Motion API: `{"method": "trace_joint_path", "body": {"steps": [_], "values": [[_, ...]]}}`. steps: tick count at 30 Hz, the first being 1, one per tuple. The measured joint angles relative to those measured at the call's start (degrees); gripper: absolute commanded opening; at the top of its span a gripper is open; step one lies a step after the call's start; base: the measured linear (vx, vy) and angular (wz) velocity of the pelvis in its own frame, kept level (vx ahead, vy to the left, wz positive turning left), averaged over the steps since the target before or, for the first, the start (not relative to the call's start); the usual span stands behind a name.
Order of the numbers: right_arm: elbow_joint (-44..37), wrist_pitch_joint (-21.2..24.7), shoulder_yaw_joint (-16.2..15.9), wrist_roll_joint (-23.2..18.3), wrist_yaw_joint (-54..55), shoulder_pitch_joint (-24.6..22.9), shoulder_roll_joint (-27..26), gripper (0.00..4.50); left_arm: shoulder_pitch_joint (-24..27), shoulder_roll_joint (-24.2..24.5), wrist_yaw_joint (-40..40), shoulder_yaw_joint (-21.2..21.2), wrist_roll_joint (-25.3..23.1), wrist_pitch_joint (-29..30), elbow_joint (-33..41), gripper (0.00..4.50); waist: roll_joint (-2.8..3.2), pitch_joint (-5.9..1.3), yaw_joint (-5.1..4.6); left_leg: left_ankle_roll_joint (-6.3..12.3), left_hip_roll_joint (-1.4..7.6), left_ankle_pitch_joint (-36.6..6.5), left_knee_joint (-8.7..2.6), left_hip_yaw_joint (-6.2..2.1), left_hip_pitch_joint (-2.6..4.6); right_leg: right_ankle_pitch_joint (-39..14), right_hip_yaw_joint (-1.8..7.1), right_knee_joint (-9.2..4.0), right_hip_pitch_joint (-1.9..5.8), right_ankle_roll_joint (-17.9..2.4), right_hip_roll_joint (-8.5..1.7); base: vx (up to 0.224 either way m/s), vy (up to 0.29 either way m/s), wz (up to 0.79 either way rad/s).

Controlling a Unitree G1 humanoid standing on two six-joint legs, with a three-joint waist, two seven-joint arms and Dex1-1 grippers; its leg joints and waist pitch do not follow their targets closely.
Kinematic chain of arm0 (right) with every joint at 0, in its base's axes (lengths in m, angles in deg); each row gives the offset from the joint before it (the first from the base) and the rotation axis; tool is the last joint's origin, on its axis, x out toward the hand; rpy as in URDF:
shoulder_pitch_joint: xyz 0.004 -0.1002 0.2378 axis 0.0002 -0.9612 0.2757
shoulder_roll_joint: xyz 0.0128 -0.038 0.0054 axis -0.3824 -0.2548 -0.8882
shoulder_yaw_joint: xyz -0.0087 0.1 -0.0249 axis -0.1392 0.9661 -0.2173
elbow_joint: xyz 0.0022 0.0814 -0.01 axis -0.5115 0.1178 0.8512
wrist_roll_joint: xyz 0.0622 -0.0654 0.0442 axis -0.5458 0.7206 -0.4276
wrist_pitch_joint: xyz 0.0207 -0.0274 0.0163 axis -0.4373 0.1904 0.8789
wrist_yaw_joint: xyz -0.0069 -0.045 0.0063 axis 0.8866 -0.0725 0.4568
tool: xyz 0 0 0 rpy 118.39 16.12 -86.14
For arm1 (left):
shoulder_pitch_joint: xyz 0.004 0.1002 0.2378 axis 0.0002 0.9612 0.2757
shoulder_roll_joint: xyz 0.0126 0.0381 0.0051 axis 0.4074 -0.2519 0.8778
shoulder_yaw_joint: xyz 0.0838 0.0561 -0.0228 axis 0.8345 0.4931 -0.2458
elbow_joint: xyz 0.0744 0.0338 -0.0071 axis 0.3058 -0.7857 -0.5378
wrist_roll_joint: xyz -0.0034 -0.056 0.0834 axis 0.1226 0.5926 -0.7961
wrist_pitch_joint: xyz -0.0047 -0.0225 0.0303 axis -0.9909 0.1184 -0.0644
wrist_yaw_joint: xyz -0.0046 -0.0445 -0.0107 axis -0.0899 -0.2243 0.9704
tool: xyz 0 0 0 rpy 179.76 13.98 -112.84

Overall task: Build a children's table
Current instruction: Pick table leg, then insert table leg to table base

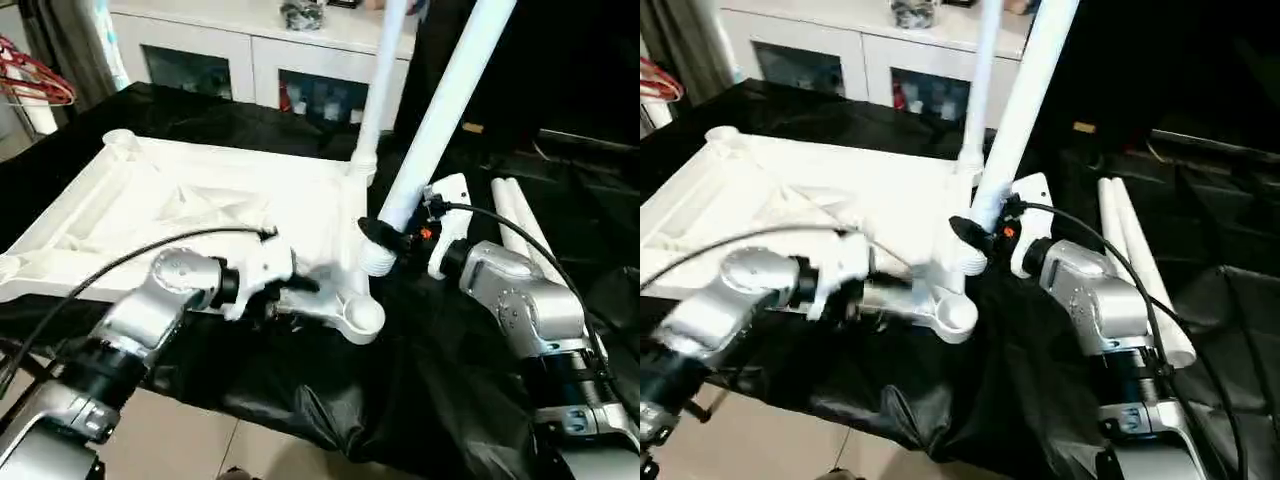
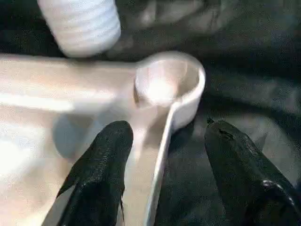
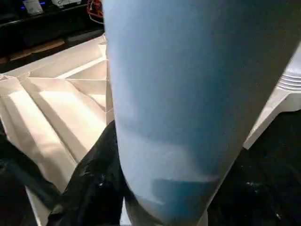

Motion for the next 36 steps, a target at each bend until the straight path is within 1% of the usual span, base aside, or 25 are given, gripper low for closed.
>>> {"method": "trace_joint_path", "body": {"steps": [1,2,3,6,9,11,12,13,15,17,18,19,20,23,25,28,30,32,36], "values": [[-0.28,0.34,0.0,0.01,-0.17,-0.22,0.21,1.88,-0.43,-0.26,0.06,0.36,-0.68,-0.78,-2.05,2.87,0.1,0.03,0.05,0.0,0.0,0.0,0.0,0.0,0.0,0.0,0.0,0.0,0.0,0.0,0.0,0.0,0.0,0.0],[-0.49,0.5,-0.04,0.01,-0.3,-0.37,0.28,1.88,-0.82,-0.48,0.08,0.52,-1.28,-1.32,-3.69,2.58,0.17,0.07,0.06,0.0,0.0,0.0,0.0,0.0,-0.01,0.01,0.0,0.0,0.0,-0.02,0.0,0.0,0.0,0.0],[-0.53,0.61,-0.2,0.01,-0.33,-0.42,0.3,1.88,-1.26,-0.75,0.2,0.55,-1.89,-2.01,-5.53,2.51,0.25,0.09,0.06,0.0,0.0,0.0,0.0,0.0,-0.01,0.02,0.0,0.0,-0.01,-0.03,0.0,0.0,0.0,0.0],[-1.07,0.67,-0.38,0.0,-0.34,-0.81,0.55,1.88,-2.97,-1.77,1.24,0.48,-2.33,-3.1,-9.66,2.45,0.34,0.1,0.12,0.0,0.0,0.0,0.0,0.0,-0.01,0.02,0.0,0.0,-0.01,-0.03,0.0,0.0,0.0,0.0],[-1.54,0.77,-0.5,-0.01,-0.39,-1.15,0.58,1.88,-4.36,-1.92,2.28,0.39,-2.46,-4.09,-12.98,2.08,0.46,0.1,0.11,0.0,0.0,0.0,0.01,0.0,-0.02,0.01,0.0,-0.01,-0.01,-0.03,0.0,0.0,0.0,0.0],[-1.59,0.81,-0.49,0.0,-0.46,-1.2,0.61,1.88,-5.31,-2.09,2.7,0.27,-2.52,-4.92,-15.07,2.08,0.51,0.09,0.12,0.0,0.0,0.0,0.01,0.0,-0.01,0.02,0.0,-0.01,0.0,-0.03,0.0,0.0,0.0,0.0],[-1.64,0.85,-0.49,0.0,-0.53,-1.24,0.62,1.88,-5.8,-2.29,3.06,0.14,-2.6,-5.46,-16.25,1.84,0.53,0.09,0.13,0.0,0.0,0.0,0.0,0.0,-0.01,0.02,0.0,-0.01,-0.01,-0.03,0.0,0.0,0.0,0.0],[-1.7,0.9,-0.49,0.0,-0.57,-1.34,0.66,1.88,-6.23,-2.67,3.51,-0.12,-2.68,-5.79,-17.33,1.69,0.54,0.08,0.14,0.0,0.0,0.0,0.0,0.0,-0.01,0.02,0.0,-0.01,0.0,-0.03,0.0,0.0,0.0,0.0],[-2.16,1.12,-0.56,0.0,-0.69,-1.64,0.67,1.88,-6.87,-3.29,4.1,-0.75,-2.94,-6.89,-19.41,1.67,0.59,0.08,0.17,0.0,0.0,0.0,0.01,0.0,-0.01,0.02,0.0,-0.01,0.0,-0.04,0.0,0.0,0.0,0.0],[-2.87,1.42,-0.85,-0.01,-0.79,-1.79,0.74,1.88,-7.18,-3.43,4.78,-0.89,-2.99,-7.43,-20.36,1.67,0.64,0.07,0.18,0.0,0.0,0.0,0.01,0.0,0.0,0.03,0.0,-0.01,0.0,-0.05,0.0,0.0,0.0,0.0],[-3.14,1.57,-0.91,-0.01,-0.81,-1.8,0.75,1.88,-7.35,-3.6,4.92,-1.23,-2.98,-7.54,-20.92,1.37,0.65,0.07,0.16,0.0,0.0,0.0,0.0,0.0,0.0,0.04,-0.01,0.0,0.01,-0.07,0.0,0.0,0.0,0.0],[-3.27,1.61,-0.93,-0.01,-0.83,-1.79,0.75,1.88,-7.4,-3.67,5.06,-1.38,-2.94,-7.57,-21.24,1.37,0.66,0.07,0.18,0.0,0.0,0.0,0.01,0.0,0.01,0.04,-0.01,0.0,0.0,-0.08,0.0,0.0,0.0,0.0],[-3.29,1.62,-0.92,-0.01,-0.83,-1.79,0.79,1.88,-7.5,-3.72,5.32,-1.41,-2.93,-7.63,-21.47,1.22,0.66,0.07,0.18,0.0,0.0,0.0,0.0,0.0,0.02,0.04,-0.01,0.0,0.01,-0.08,0.0,0.0,0.0,0.0],[-3.29,1.66,-0.93,-0.01,-0.84,-1.81,0.91,1.88,-7.89,-4.02,6.26,-1.42,-2.91,-7.85,-22.33,1.1,0.69,0.08,0.19,0.0,0.0,0.0,0.0,0.0,0.03,0.08,-0.01,0.0,0.01,-0.13,-0.01,0.0,0.0,0.0],[-3.29,1.67,-0.95,-0.01,-0.86,-1.81,0.91,1.88,-8.31,-4.16,6.73,-1.53,-2.92,-8.13,-23.36,0.77,0.68,0.08,0.19,0.0,0.0,0.0,0.0,0.0,0.04,0.1,-0.01,0.01,0.01,-0.17,-0.01,0.0,0.0,0.0],[-3.29,1.69,-0.95,-0.01,-0.87,-1.81,0.91,1.88,-8.53,-4.18,8.07,-1.79,-3.1,-8.27,-24.07,0.72,0.69,0.08,0.17,0.0,0.0,0.0,0.0,0.0,0.05,0.12,-0.01,0.01,0.02,-0.19,-0.01,0.0,0.0,0.0],[-3.29,1.74,-0.95,0.0,-0.87,-1.82,0.92,1.88,-8.59,-4.18,8.16,-1.91,-3.32,-8.28,-24.23,0.45,0.69,0.08,0.12,0.0,0.0,0.0,0.0,0.0,0.07,0.12,-0.01,0.01,0.02,-0.2,-0.01,0.0,0.0,0.0],[-3.3,1.79,-1.0,-0.01,-0.89,-1.82,0.91,1.88,-8.61,-4.15,8.59,-1.85,-4.13,-8.22,-24.14,0.36,0.69,0.08,0.11,0.0,0.01,0.0,0.0,0.0,0.08,0.12,-0.01,0.01,0.02,-0.2,-0.01,0.0,0.0,0.0],[-3.3,1.89,-1.57,-0.01,-1.84,-1.82,1.06,1.88,-8.6,-4.17,8.19,-1.55,-5.16,-6.77,-22.84,0.12,0.68,0.07,-0.23,0.0,0.01,0.0,0.0,0.01,0.14,0.12,0.01,0.0,0.02,-0.2,-0.01,0.0,0.0,0.0]]}}
